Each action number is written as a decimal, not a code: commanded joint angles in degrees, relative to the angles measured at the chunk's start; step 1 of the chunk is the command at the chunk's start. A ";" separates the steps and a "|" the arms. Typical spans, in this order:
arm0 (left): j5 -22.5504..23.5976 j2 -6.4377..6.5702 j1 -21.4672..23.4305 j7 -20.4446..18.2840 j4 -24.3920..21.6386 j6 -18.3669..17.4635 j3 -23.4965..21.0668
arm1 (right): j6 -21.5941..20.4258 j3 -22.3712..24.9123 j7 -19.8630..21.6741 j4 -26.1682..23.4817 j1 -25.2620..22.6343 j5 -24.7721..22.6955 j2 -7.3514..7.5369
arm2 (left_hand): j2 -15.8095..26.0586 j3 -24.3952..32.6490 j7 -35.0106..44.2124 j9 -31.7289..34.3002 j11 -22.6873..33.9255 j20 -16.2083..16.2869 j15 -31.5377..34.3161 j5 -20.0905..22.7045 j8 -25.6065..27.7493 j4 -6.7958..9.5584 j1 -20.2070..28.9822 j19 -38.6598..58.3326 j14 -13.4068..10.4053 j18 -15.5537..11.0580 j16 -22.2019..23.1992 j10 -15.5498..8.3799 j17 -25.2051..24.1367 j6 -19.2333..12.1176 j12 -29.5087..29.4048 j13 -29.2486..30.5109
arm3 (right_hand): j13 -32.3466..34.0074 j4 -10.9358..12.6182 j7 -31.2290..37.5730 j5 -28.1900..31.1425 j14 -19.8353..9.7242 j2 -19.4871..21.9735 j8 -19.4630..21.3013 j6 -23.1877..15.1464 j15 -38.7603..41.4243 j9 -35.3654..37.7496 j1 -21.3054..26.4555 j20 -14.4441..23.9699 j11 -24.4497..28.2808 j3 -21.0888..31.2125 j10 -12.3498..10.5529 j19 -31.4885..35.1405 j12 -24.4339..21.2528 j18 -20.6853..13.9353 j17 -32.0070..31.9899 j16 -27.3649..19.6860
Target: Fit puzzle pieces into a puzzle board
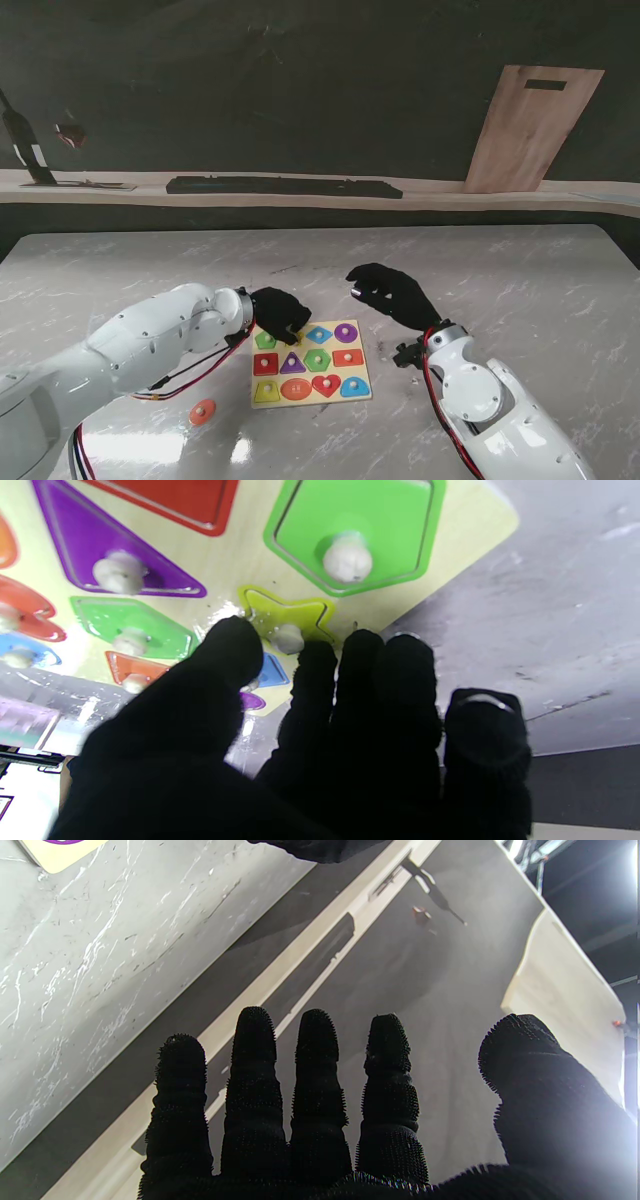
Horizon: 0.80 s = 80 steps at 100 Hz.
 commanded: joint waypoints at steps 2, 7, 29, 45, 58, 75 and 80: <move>0.34 0.70 1.02 -0.07 -0.78 0.90 -0.40 | -0.26 -0.10 -0.01 -0.24 -0.39 -0.15 -0.17 | 0.96 -1.13 -13.81 -1.22 1.30 -0.63 0.07 -5.60 -4.00 2.68 -1.25 1.60 -1.08 -5.32 0.70 0.67 0.01 0.86 -0.41 -0.30 | 0.96 1.12 -1.00 1.18 0.26 1.57 0.54 -1.87 0.35 1.39 0.51 0.33 0.34 -1.16 0.19 0.96 0.31 0.50 -0.61 0.48; 0.73 0.85 1.40 0.48 -1.13 1.25 -0.96 | -0.33 -0.06 -0.05 -0.26 -0.42 -0.18 -0.17 | 0.95 -1.36 -14.52 -1.27 1.37 -0.58 0.09 -6.21 -4.08 2.74 -1.27 1.58 -0.94 -5.32 0.75 0.70 0.02 1.01 -0.41 -0.30 | 0.99 1.12 -0.96 1.25 0.35 1.52 0.56 -1.80 0.37 1.39 0.52 0.33 0.34 -1.17 0.16 0.95 0.31 0.49 -0.62 0.49; 2.27 1.39 3.19 3.34 -2.36 1.89 -3.92 | -0.45 -0.05 -0.05 -0.25 -0.45 -0.17 -0.16 | 3.97 -4.85 -16.60 -1.63 1.14 -0.27 0.20 -6.24 -4.31 2.52 -2.13 1.71 -0.37 -5.02 0.84 1.30 0.38 1.41 -0.67 0.09 | 0.96 1.12 -1.00 1.23 0.34 1.54 0.55 -1.82 0.35 1.50 0.50 0.34 0.33 -1.22 0.25 0.97 0.32 0.52 -0.57 0.49; 2.08 2.18 5.61 3.43 -4.94 2.42 -8.38 | -0.38 -0.21 0.13 -0.12 -0.30 0.02 -0.16 | 6.21 -8.17 -16.13 -1.18 1.38 -0.14 0.52 -5.37 -3.92 2.50 -1.69 1.73 0.14 -4.25 0.82 1.54 0.56 1.22 -0.70 0.36 | 0.95 1.12 -1.01 1.23 0.37 1.56 0.56 -1.77 0.35 1.41 0.51 0.34 0.31 -1.24 0.20 0.96 0.32 0.54 -0.59 0.50; 3.22 3.40 7.77 3.03 -8.14 2.92 -12.17 | -0.38 -0.27 0.21 -0.04 -0.24 0.07 -0.16 | 8.22 -11.28 -14.55 -0.69 1.29 -0.04 0.61 -4.33 -2.89 2.32 -0.65 1.76 0.67 -3.82 0.66 1.82 0.73 0.59 -0.89 0.55 | 1.00 1.13 -1.03 1.12 0.42 1.53 0.57 -1.86 0.37 1.40 0.60 0.33 0.31 -1.23 0.17 0.95 0.32 0.49 -0.63 0.51; 5.64 5.14 12.74 2.92 -13.80 3.79 -20.07 | -0.36 -0.38 0.60 0.04 -0.15 0.23 -0.09 | 9.10 -12.74 -14.91 -1.57 -0.73 0.00 -1.28 -3.65 -2.86 2.60 0.34 -0.59 2.18 -2.03 0.34 2.57 -1.88 -0.13 -1.91 -1.37 | 0.97 1.13 -1.03 1.17 0.28 1.50 0.56 -1.79 0.37 1.42 0.58 0.34 0.33 -1.24 0.23 0.97 0.33 0.48 -0.61 0.51; 6.72 5.65 14.72 3.12 -15.73 3.82 -22.93 | -0.33 -0.65 0.66 0.26 0.05 0.25 -0.10 | 9.60 -13.55 -16.30 -2.96 -2.55 0.52 -3.42 -3.52 -3.69 2.57 0.53 -3.28 3.22 -0.78 0.28 3.00 -4.57 -0.40 -2.90 -3.62 | 0.96 1.13 -1.05 1.11 0.33 1.54 0.56 -1.70 0.39 1.36 0.57 0.35 0.31 -1.24 0.17 0.98 0.32 0.52 -0.57 0.52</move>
